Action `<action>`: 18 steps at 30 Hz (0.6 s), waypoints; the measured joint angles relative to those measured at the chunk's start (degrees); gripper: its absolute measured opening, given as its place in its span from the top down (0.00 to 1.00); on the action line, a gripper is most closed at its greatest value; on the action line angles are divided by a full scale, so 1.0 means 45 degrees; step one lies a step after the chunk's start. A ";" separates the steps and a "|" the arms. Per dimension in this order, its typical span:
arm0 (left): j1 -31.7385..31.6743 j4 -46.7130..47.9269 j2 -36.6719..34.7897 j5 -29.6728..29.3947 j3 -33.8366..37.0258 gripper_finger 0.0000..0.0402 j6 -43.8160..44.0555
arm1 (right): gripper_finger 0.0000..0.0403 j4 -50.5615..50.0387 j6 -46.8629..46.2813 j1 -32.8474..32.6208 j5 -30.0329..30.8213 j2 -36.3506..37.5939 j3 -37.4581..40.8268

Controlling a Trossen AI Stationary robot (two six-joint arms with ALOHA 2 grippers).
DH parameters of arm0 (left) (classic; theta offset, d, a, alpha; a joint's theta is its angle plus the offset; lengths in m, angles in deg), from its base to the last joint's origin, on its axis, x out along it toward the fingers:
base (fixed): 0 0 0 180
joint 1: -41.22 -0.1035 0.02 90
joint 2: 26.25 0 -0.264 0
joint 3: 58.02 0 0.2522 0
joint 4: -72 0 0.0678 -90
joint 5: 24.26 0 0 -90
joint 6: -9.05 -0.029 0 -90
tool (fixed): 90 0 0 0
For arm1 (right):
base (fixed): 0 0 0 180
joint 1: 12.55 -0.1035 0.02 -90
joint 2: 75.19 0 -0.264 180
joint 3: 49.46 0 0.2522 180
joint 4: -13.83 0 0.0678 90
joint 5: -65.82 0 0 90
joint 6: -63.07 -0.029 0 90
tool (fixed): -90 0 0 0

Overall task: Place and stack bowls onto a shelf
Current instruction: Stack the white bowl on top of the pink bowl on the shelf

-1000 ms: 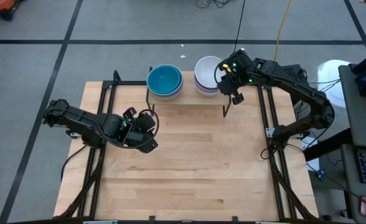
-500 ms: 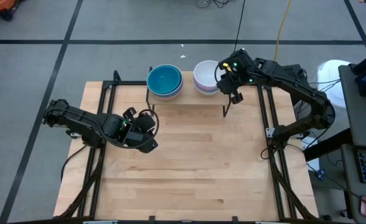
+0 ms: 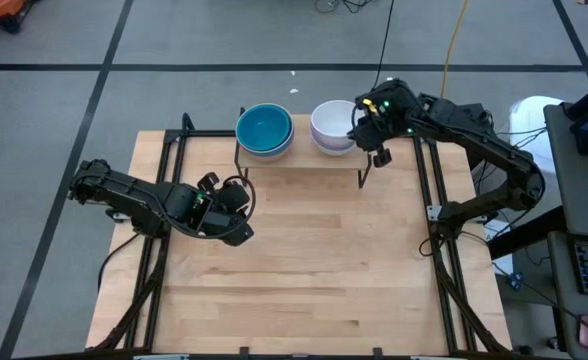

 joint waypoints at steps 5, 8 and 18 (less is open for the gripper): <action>0.0000 0.0000 0.0000 0.0006 0.0002 0.63 0.0005 | 0.92 0.0212 -0.0663 0.0010 0.0013 0.0000 0.0000; 0.0000 0.0000 0.0000 0.0204 0.0000 0.63 0.0005 | 0.92 0.0285 -0.0665 0.0010 0.0016 0.0004 0.0119; -0.0002 0.0005 0.0004 0.0646 0.0001 0.63 -0.0005 | 0.92 0.0362 -0.0663 0.0015 0.0939 0.0000 0.0267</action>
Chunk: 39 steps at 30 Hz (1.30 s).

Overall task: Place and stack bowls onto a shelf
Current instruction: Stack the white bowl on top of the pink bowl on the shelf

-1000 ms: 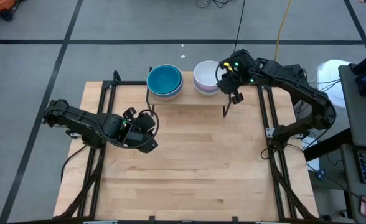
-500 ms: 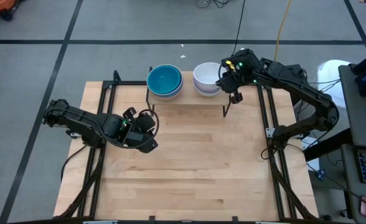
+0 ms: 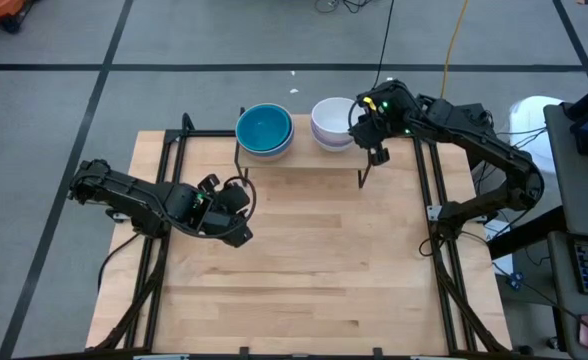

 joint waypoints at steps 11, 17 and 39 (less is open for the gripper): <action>0.0002 0.0005 -0.0004 0.0015 0.0003 0.63 0.0005 | 0.93 0.0084 0.0525 -0.0076 0.0003 0.0000 0.0003; 0.0002 0.0005 -0.0004 0.0015 -0.0002 0.63 0.0005 | 0.99 -0.0044 0.0512 -0.0078 -0.0006 -0.0005 0.0010; 0.0002 0.0034 -0.0002 0.0015 0.0000 0.63 0.0010 | 0.84 0.0302 -0.0250 -0.0083 0.0022 -0.0005 0.0010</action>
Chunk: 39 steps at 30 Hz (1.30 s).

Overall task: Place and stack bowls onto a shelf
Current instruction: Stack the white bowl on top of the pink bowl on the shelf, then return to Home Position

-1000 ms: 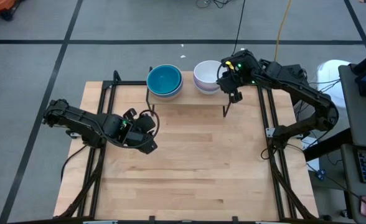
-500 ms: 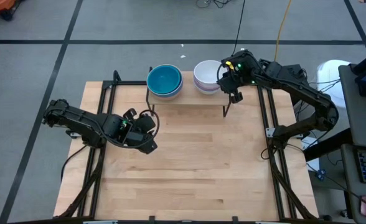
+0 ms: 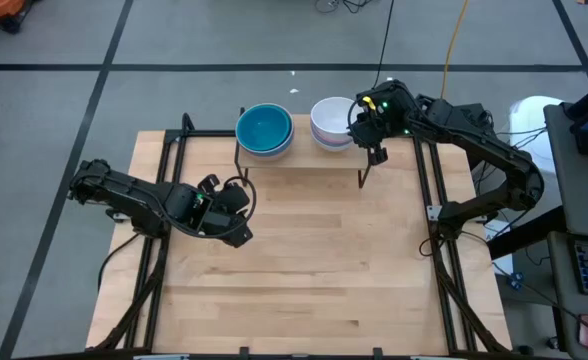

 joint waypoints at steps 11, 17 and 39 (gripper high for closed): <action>0.0000 0.0000 0.0001 0.0000 -0.0001 0.63 0.0002 | 0.82 0.0164 0.0539 -0.0087 0.0010 0.0343 0.0000; 0.0000 0.0000 -0.0001 0.0000 -0.0001 0.63 0.0000 | 0.82 0.1104 0.0332 -0.0544 -0.0024 0.1296 0.0000; -0.0947 -0.0206 -0.2500 -0.1469 -0.0001 0.63 -0.3070 | 0.82 0.1912 -0.0348 -0.1253 0.0019 0.5335 0.0000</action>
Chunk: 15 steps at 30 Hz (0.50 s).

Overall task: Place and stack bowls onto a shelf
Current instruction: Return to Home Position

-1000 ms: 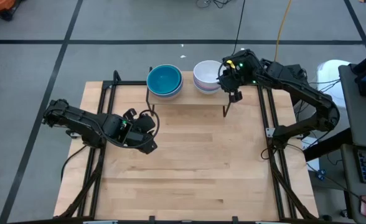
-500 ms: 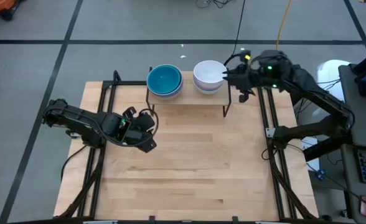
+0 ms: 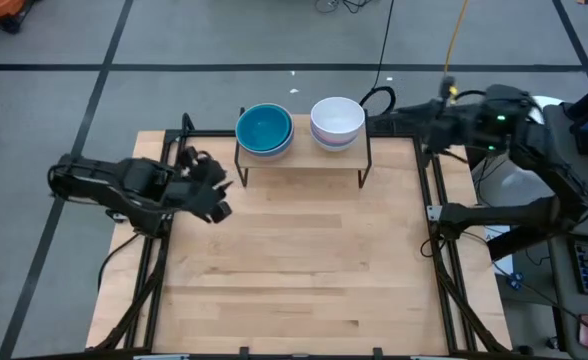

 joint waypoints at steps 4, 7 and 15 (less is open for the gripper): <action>-0.0048 -0.0219 -0.1000 -0.0008 0.0000 0.63 -0.0356 | 0.82 0.0405 -0.0029 0.0000 -0.0046 0.0631 0.0000; -0.0044 -0.0583 -0.1892 -0.0022 0.0000 0.63 -0.0393 | 0.82 0.1024 -0.0875 0.0000 -0.0044 0.1041 0.0000; -0.0043 -0.1323 -0.3911 -0.0046 0.0000 0.63 -0.0784 | 0.82 0.1794 -0.3023 0.0000 -0.0044 0.1801 -0.0005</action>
